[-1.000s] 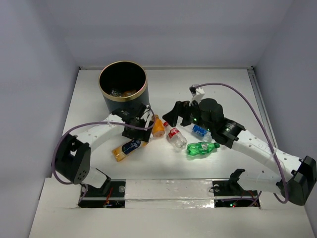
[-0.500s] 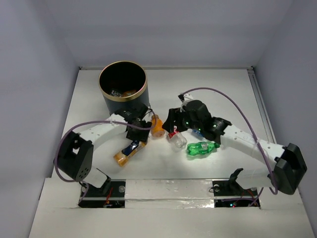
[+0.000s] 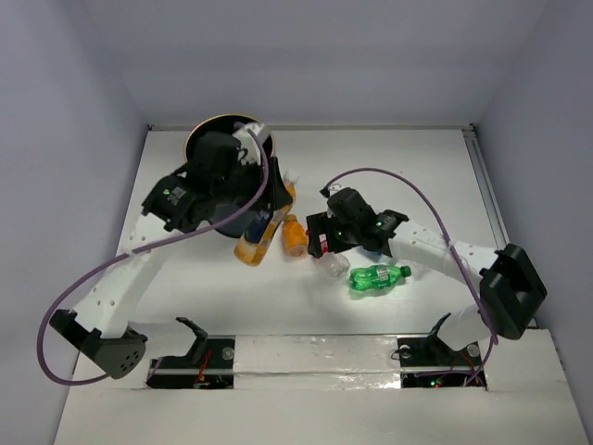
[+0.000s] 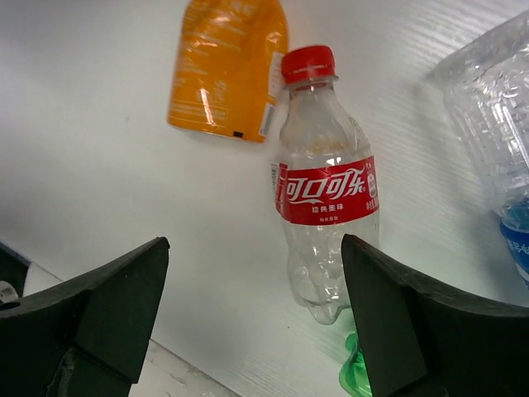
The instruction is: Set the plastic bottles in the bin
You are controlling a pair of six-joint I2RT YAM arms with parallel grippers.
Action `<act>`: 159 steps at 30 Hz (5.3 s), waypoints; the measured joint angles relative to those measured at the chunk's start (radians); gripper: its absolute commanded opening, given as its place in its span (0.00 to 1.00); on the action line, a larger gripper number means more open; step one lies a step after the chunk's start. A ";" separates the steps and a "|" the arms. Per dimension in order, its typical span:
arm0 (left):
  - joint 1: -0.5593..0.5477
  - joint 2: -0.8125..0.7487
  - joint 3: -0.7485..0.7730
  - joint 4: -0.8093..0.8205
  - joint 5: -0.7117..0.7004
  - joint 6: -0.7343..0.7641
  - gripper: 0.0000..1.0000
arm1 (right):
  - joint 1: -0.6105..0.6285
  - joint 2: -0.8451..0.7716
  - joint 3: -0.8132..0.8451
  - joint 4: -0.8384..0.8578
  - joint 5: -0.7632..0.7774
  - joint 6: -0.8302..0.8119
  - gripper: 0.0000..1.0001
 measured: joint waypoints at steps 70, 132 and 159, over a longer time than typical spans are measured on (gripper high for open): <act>0.237 -0.302 -0.360 0.327 -0.090 -0.223 0.25 | -0.024 0.659 1.334 0.081 -0.182 0.174 0.93; -0.182 0.396 -0.490 0.624 -0.394 -0.291 0.40 | -0.037 -0.575 -0.446 -0.401 0.236 0.833 0.99; -0.220 -0.076 0.075 0.294 -0.508 -0.076 0.40 | -0.131 -0.336 -0.484 -0.229 0.112 0.913 0.86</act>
